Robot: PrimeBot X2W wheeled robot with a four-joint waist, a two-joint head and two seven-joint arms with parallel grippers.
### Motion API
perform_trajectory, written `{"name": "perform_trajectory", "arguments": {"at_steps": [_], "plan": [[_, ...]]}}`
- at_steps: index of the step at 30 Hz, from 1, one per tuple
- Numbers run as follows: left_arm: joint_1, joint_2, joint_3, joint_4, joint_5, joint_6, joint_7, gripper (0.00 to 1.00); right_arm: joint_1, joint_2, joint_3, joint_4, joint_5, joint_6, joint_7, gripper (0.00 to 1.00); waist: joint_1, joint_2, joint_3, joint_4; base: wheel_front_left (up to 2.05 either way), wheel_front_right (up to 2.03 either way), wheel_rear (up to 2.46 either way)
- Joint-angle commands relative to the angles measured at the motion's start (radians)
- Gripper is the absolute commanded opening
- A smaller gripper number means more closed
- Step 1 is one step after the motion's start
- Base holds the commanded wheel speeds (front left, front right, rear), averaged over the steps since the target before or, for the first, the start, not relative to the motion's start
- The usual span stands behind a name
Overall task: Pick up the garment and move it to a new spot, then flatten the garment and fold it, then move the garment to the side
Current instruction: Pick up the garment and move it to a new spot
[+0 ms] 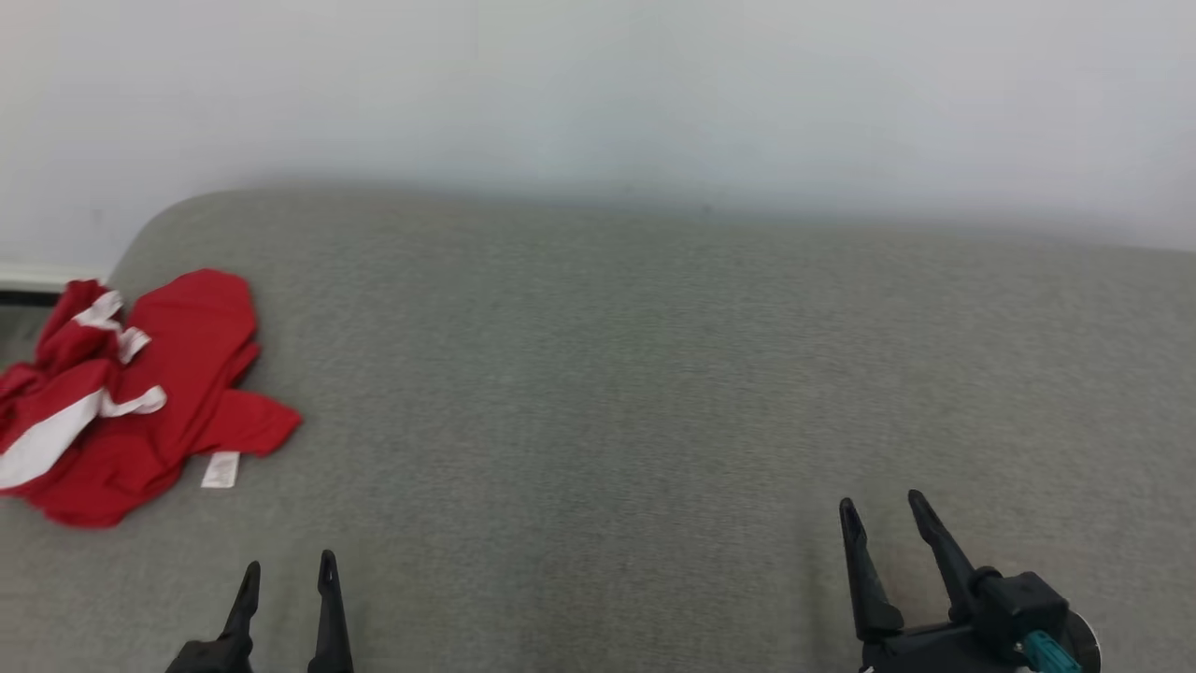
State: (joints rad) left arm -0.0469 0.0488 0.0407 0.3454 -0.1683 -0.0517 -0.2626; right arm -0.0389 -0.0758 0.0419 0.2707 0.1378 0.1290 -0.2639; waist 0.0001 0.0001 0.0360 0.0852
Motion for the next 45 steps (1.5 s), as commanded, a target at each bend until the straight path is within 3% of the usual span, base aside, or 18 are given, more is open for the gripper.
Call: {"name": "perform_trajectory", "arguments": {"at_steps": [1,2,4,10,19,31,38,45], "plan": [[-0.005,0.003,0.005,-0.002,0.007,0.007,-0.003,1.0,0.001,-0.009,0.01,-0.001,-0.008,0.003,-0.001,1.0,-0.0001,-0.0001,0.013,0.105,0.0,0.0,0.0],[-0.005,0.003,0.005,-0.002,0.007,0.007,-0.003,1.0,0.001,-0.009,0.01,-0.001,-0.008,0.003,-0.001,1.0,-0.0001,-0.0001,0.013,0.105,0.0,0.0,0.0],[-0.001,0.002,0.018,-0.005,0.007,0.017,-0.003,1.0,-0.009,-0.01,0.032,0.008,-0.008,0.003,-0.001,1.0,-0.0001,-0.0001,0.021,0.177,0.0,0.0,0.0],[0.012,0.002,0.052,-0.01,-0.046,-0.008,-0.003,1.0,-0.049,-0.024,0.1,0.017,0.006,0.003,-0.001,1.0,-0.0001,-0.0001,0.048,0.306,0.0,0.0,0.0],[0.011,0.002,0.095,0.023,-0.111,0.031,-0.003,1.0,-0.113,-0.044,0.184,0.058,0.024,0.003,-0.001,1.0,-0.0001,-0.0001,0.089,0.415,0.0,0.0,0.0],[-0.014,0.002,0.09,0.033,-0.142,0.032,-0.003,1.0,-0.148,-0.06,0.2,0.091,0.006,0.003,-0.001,1.0,-0.0001,-0.0001,0.123,0.423,0.0,0.0,0.0],[-0.108,0.002,0.114,0.073,-0.177,-0.012,-0.003,1.0,-0.19,-0.099,0.205,0.074,-0.008,0.003,-0.001,1.0,-0.0001,-0.0001,0.207,0.368,0.0,0.0,0.0],[-0.305,0.034,0.159,0.157,-0.117,-0.063,-0.003,1.0,-0.238,-0.16,0.222,0.019,-0.012,0.003,-0.001,1.0,-0.0001,-0.0001,0.318,0.303,0.0,0.0,0.0]]}}
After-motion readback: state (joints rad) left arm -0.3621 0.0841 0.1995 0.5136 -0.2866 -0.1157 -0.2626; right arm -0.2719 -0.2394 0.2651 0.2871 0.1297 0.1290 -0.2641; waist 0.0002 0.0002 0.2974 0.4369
